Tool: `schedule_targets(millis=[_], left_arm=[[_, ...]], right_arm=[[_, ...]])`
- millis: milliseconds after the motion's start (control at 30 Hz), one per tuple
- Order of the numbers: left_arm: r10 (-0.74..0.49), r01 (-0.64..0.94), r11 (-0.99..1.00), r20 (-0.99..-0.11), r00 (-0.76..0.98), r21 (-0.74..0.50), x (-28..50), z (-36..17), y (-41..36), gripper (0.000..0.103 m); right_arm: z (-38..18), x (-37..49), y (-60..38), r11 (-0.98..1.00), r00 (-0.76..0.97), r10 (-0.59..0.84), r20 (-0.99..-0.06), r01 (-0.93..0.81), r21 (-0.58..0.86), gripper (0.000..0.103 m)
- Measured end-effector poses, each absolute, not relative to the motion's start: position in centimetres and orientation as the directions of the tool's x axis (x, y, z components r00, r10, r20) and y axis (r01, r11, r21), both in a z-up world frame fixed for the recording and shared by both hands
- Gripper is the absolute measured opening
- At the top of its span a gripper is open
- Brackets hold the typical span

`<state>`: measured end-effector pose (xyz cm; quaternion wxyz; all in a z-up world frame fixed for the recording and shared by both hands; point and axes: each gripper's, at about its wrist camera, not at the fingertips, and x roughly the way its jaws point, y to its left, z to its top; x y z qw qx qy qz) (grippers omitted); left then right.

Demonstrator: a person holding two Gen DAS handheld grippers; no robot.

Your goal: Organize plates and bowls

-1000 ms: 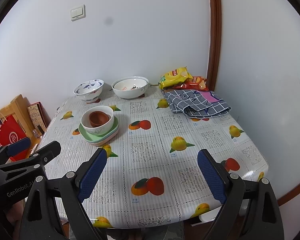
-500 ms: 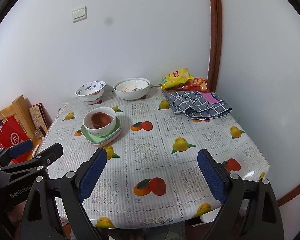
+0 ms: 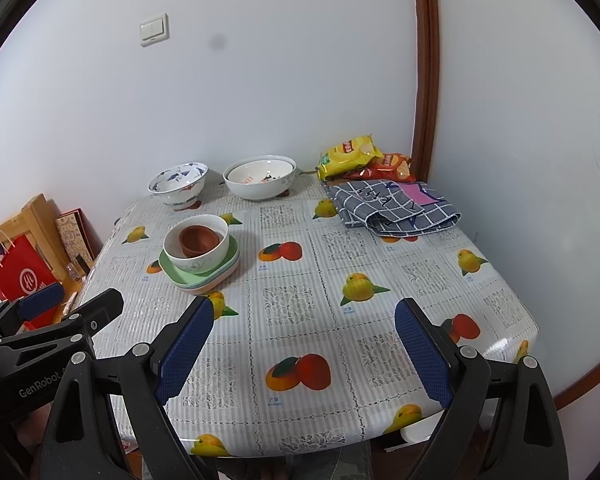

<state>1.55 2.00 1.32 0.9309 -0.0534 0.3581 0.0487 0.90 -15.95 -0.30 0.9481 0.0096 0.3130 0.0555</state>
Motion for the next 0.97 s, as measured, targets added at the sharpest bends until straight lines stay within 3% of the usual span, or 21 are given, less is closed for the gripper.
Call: schedule_targets(millis=[967], left_arm=[[0.046,-0.114,0.992,-0.662,0.748,-0.06,2.13,1.19,2.3,0.088]], right_arm=[[-0.29,1.62,-15.39,0.993,0.798,0.115,-0.592,-0.102,0.055,0.091]])
